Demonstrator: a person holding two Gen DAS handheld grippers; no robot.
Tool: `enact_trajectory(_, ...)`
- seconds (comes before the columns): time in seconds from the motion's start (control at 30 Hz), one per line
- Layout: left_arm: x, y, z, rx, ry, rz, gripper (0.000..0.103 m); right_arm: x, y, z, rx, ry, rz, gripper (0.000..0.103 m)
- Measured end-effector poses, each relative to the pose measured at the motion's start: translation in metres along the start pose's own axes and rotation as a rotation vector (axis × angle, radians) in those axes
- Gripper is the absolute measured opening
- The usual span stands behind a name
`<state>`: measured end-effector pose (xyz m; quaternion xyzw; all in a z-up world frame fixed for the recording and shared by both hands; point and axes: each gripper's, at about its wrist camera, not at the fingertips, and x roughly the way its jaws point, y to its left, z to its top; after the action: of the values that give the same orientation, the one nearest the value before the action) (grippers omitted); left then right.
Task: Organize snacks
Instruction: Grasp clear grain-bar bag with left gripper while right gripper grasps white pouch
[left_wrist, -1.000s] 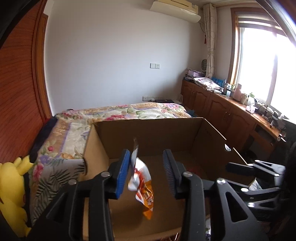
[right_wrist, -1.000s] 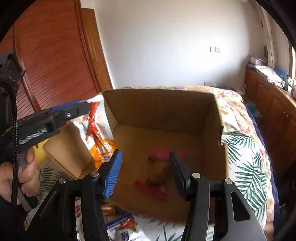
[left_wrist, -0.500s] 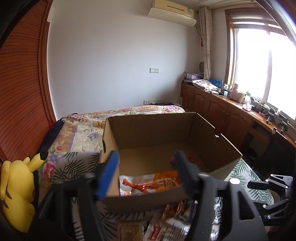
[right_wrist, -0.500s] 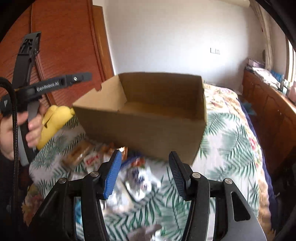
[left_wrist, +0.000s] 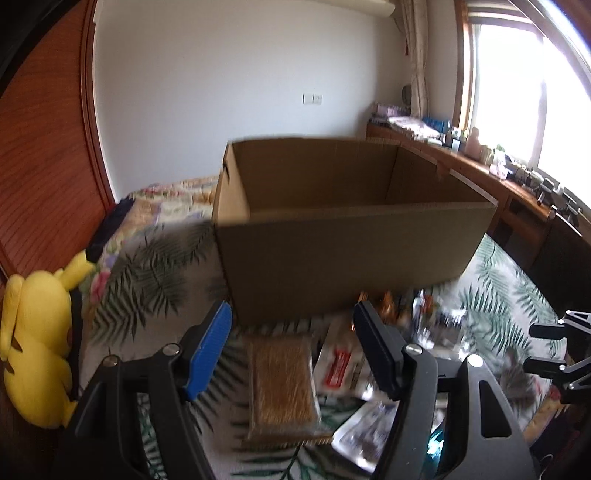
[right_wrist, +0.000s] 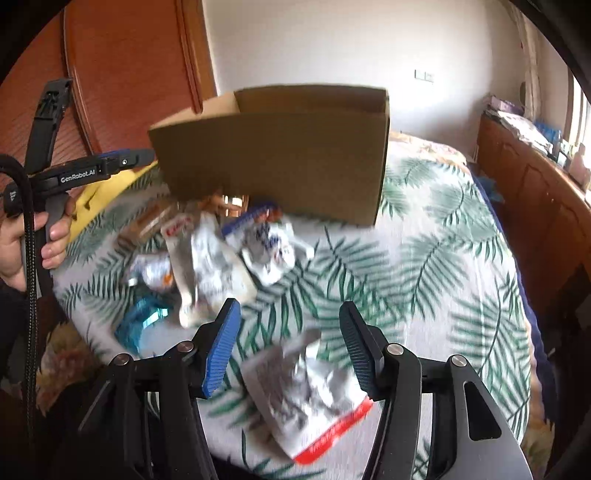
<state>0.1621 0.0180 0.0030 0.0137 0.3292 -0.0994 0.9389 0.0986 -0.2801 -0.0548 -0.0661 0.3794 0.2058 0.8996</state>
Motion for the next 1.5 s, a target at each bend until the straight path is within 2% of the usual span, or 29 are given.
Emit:
enact_trajectory(0.17, 0.014, 0.002, -0.02, 0.003, 0.063, 0.021, 0.069, 0.004, 0.0, -0.021, -0.017, 0.043, -0.019, 0.063)
enact_trajectory(0.43, 0.038, 0.005, -0.04, 0.005, 0.135, 0.022, 0.069, 0.002, 0.003, -0.036, -0.071, 0.078, -0.048, 0.068)
enact_trajectory(0.73, 0.053, 0.006, -0.04, -0.001, 0.216, 0.02, 0.069, 0.011, -0.001, -0.043, -0.103, 0.116, -0.065, 0.075)
enact_trajectory(0.97, 0.057, 0.006, -0.04, -0.003, 0.221, 0.014, 0.072, 0.018, -0.004, -0.042, -0.085, 0.111, -0.051, 0.082)
enact_trajectory(1.07, 0.06, 0.01, -0.038, -0.004, 0.221, 0.016, 0.076, 0.019, -0.003, -0.041, -0.086, 0.098, -0.051, 0.082)
enact_trajectory(1.3, 0.06, 0.01, -0.038, -0.006, 0.22, 0.016, 0.077, 0.028, -0.003, -0.035, -0.084, 0.09, -0.048, 0.08)
enact_trajectory(1.5, 0.062, 0.012, -0.038, -0.009, 0.218, 0.014, 0.076, 0.03, 0.001, -0.03, -0.08, 0.087, -0.057, 0.062)
